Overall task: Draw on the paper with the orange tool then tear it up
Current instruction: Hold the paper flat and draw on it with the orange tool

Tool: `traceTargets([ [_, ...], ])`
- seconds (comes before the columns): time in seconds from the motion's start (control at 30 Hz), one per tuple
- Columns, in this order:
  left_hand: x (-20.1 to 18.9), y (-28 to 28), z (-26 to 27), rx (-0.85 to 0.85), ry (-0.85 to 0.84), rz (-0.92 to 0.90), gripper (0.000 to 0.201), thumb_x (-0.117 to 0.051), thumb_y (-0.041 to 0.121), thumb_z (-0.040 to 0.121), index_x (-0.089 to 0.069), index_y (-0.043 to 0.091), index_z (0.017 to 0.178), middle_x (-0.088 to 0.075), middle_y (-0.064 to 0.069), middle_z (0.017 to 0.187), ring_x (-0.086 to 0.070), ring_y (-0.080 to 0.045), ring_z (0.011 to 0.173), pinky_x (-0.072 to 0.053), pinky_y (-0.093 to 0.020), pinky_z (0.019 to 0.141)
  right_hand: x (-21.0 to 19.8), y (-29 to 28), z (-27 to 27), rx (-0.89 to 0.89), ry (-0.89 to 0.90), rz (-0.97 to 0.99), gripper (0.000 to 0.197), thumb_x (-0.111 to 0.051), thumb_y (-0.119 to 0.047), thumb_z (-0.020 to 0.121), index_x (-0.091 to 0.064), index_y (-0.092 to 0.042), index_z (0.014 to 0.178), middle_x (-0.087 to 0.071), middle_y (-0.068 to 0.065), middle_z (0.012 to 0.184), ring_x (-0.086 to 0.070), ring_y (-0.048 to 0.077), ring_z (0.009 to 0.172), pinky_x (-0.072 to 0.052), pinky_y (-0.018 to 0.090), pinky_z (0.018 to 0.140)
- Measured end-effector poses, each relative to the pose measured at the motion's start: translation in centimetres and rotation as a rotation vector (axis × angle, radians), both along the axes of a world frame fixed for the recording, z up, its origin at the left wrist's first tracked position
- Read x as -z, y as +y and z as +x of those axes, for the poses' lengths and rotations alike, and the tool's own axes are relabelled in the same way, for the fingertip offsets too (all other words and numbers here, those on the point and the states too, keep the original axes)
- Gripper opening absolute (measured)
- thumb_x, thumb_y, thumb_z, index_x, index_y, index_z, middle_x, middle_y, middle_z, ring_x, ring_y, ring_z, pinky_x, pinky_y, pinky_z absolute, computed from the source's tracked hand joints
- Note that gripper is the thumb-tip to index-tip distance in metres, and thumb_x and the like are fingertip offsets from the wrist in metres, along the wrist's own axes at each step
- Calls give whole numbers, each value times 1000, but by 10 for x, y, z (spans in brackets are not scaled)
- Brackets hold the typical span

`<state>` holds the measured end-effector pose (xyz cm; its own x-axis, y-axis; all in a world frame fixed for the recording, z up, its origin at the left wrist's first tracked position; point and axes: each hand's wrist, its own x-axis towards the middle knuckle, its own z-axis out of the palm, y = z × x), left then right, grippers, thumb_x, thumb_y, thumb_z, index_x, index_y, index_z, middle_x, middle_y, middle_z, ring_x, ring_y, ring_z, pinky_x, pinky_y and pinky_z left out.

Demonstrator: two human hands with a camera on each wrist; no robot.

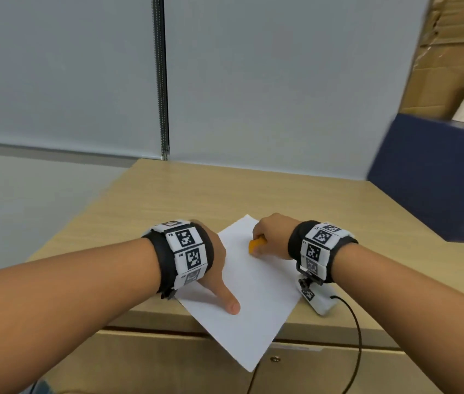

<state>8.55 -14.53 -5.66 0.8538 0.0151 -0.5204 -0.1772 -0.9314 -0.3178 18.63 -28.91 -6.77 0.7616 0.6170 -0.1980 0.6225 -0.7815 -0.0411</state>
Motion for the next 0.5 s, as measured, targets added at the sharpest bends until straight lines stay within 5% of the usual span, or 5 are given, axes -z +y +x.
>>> traceTargets([
  [0.1, -5, 4, 0, 37, -53, 50, 99, -45, 97, 66, -59, 17, 124, -66, -2, 98, -60, -19, 76, -40, -32, 61, -1, 7, -1, -55, 12, 12, 37, -63, -45, 88, -73, -11, 98, -71, 11, 97, -66, 33, 90, -57, 41, 80],
  [0.17, -5, 14, 11, 26, -70, -29, 112, -52, 95, 65, -38, 21, 149, -53, -6, 142, -59, -26, 115, -47, -39, 85, 0, 10, -1, -70, -4, 14, 38, -61, -46, 89, -73, -11, 100, -72, 11, 98, -67, 32, 91, -57, 42, 82],
  [0.23, -1, 27, 25, 33, -41, -129, 128, -59, 92, 63, -3, 31, 160, -6, 1, 169, -21, -28, 151, -26, -52, 116, 2, 12, -3, -79, -2, 22, 37, -60, -47, 90, -73, -14, 101, -72, 8, 97, -66, 29, 90, -57, 40, 82],
  [0.33, 14, 43, 41, 48, 16, -173, 138, -65, 90, 58, 22, 42, 154, 27, 9, 164, 22, -29, 152, 2, -65, 117, 3, 11, -4, -83, 8, 16, 36, -58, -48, 93, -72, -16, 102, -70, 5, 97, -65, 27, 90, -53, 35, 78],
  [0.5, 34, 49, 50, 38, 23, -188, 146, -67, 93, 44, 30, 51, 146, 35, 9, 160, 31, -32, 148, 5, -65, 118, -4, 22, -10, -95, -14, 11, 31, -57, -43, 93, -58, -20, 73, -59, 1, 74, -62, 26, 75, -48, 31, 63],
])
